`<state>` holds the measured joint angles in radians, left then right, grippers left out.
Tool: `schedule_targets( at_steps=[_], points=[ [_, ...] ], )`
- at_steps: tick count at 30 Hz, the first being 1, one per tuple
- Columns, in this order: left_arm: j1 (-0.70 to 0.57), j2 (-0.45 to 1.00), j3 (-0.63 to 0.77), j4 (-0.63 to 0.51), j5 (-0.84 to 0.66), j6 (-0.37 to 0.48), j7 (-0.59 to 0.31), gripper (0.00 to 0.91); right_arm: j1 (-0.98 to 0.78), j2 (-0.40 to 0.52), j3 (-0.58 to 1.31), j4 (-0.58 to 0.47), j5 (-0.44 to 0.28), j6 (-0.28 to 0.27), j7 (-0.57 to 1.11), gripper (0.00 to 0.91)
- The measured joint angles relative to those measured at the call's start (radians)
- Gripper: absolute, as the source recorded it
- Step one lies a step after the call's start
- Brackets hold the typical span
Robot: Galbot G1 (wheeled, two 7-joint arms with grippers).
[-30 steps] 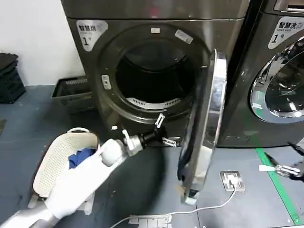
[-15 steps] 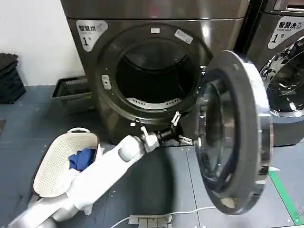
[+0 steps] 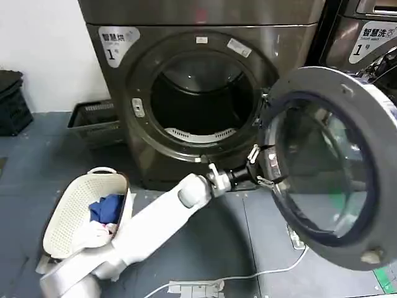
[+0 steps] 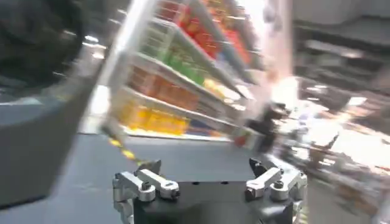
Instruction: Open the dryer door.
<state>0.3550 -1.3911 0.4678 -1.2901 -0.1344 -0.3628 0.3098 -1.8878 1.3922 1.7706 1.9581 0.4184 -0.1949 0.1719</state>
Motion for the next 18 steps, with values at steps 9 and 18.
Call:
schedule_targets(
  at_steps=[9, 18],
  points=[
    [-0.035, -0.072, 0.026, 0.064, 0.055, 0.004, -0.045, 0.907, -0.014, 0.091, 0.046, 0.03, 0.047, -0.037, 0.063, 0.907],
    [-0.058, -0.127, 0.039, 0.134, 0.136, 0.042, -0.138, 0.907, -0.038, 0.132, 0.086, 0.004, 0.068, -0.036, 0.104, 0.907]
  ],
)
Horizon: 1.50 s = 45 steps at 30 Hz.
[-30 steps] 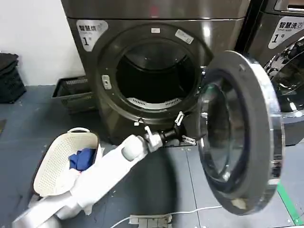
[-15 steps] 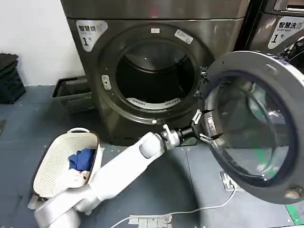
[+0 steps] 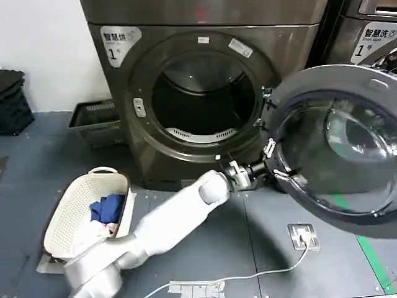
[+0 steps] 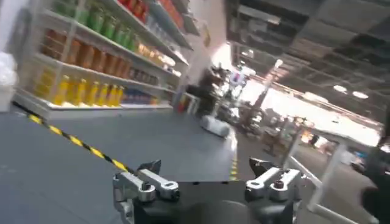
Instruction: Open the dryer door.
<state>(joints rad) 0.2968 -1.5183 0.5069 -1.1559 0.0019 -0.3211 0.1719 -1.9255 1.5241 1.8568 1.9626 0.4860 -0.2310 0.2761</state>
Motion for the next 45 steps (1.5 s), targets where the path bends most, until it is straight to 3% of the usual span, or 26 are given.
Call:
schedule_targets(
  at_steps=[8, 22, 28, 35, 45],
  points=[
    [-0.012, -0.047, 0.0, 0.051, 0.036, 0.029, -0.026, 0.907, -0.012, 0.014, 0.009, -0.043, -0.001, 0.066, 0.021, 0.907],
    [-0.022, -0.081, -0.001, 0.085, 0.05, 0.047, -0.035, 0.907, -0.015, 0.028, 0.009, -0.044, 0.028, 0.081, 0.009, 0.907],
    [-0.015, -0.066, 0.001, 0.056, 0.011, 0.073, 0.001, 0.907, -0.017, 0.03, 0.017, -0.046, 0.036, 0.094, 0.014, 0.907],
    [0.036, -0.003, -0.017, -0.094, -0.026, 0.151, 0.011, 0.907, -0.021, 0.025, 0.032, -0.069, 0.048, 0.094, 0.011, 0.907],
    [0.173, 0.167, -0.136, -0.43, -0.048, 0.247, 0.003, 0.907, -0.009, 0.0, 0.027, -0.142, 0.068, 0.116, -0.012, 0.907]
  ],
)
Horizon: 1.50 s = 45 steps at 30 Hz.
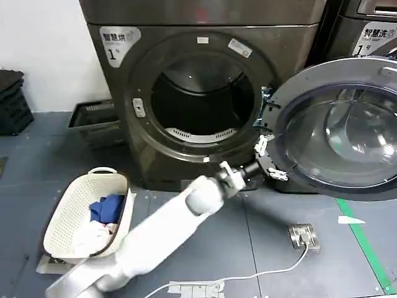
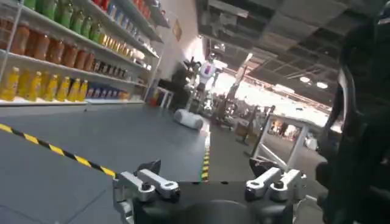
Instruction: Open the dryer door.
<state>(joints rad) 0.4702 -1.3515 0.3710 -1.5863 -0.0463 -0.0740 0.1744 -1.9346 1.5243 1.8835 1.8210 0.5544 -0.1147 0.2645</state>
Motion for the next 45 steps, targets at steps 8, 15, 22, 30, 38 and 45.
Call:
schedule_targets(
  at_steps=[8, 15, 22, 30, 38, 45],
  points=[
    [0.145, 0.213, -0.141, -0.25, -0.116, 0.108, -0.072, 0.907, -0.004, -0.013, -0.002, -0.043, 0.007, 0.01, 0.001, 0.907],
    [0.264, 0.386, -0.324, -0.405, -0.312, 0.278, -0.196, 0.907, 0.0, -0.015, -0.005, -0.039, 0.002, 0.006, 0.005, 0.907],
    [0.438, 0.516, -0.56, -0.528, -0.626, 0.575, -0.384, 0.907, -0.005, -0.016, -0.006, -0.042, 0.002, 0.009, 0.004, 0.907],
    [0.531, 0.573, -0.745, -0.57, -1.007, 0.809, -0.697, 0.907, 0.008, -0.009, -0.035, -0.029, -0.01, 0.01, 0.003, 0.907],
    [0.602, 0.606, -0.858, -0.545, -1.339, 0.812, -0.914, 0.907, 0.011, -0.007, -0.042, -0.029, -0.013, 0.013, 0.001, 0.907],
    [0.642, 0.637, -0.915, -0.481, -1.535, 0.811, -0.993, 0.907, 0.008, -0.009, -0.043, -0.029, -0.013, 0.014, 0.0, 0.907]
  ],
)
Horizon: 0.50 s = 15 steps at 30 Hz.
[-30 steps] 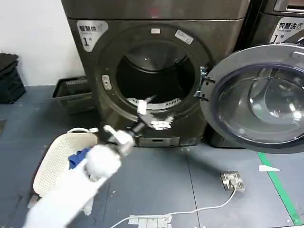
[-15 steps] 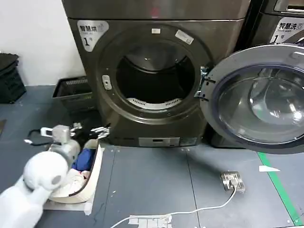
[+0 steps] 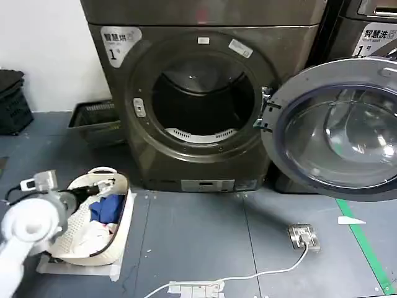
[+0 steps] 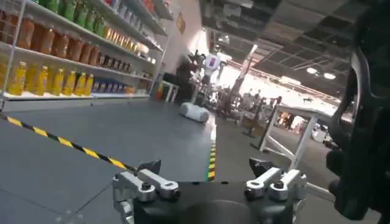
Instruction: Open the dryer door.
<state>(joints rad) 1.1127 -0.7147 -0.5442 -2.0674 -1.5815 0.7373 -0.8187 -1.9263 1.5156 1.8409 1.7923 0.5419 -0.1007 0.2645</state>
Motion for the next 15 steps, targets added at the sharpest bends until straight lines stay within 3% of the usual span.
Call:
schedule_targets(
  at_steps=[15],
  points=[
    [0.052, 0.035, -0.101, 0.127, -0.297, -0.001, -0.211, 0.907, 0.0, 0.002, -0.006, -0.002, 0.007, 0.004, -0.001, 0.907]
  ],
)
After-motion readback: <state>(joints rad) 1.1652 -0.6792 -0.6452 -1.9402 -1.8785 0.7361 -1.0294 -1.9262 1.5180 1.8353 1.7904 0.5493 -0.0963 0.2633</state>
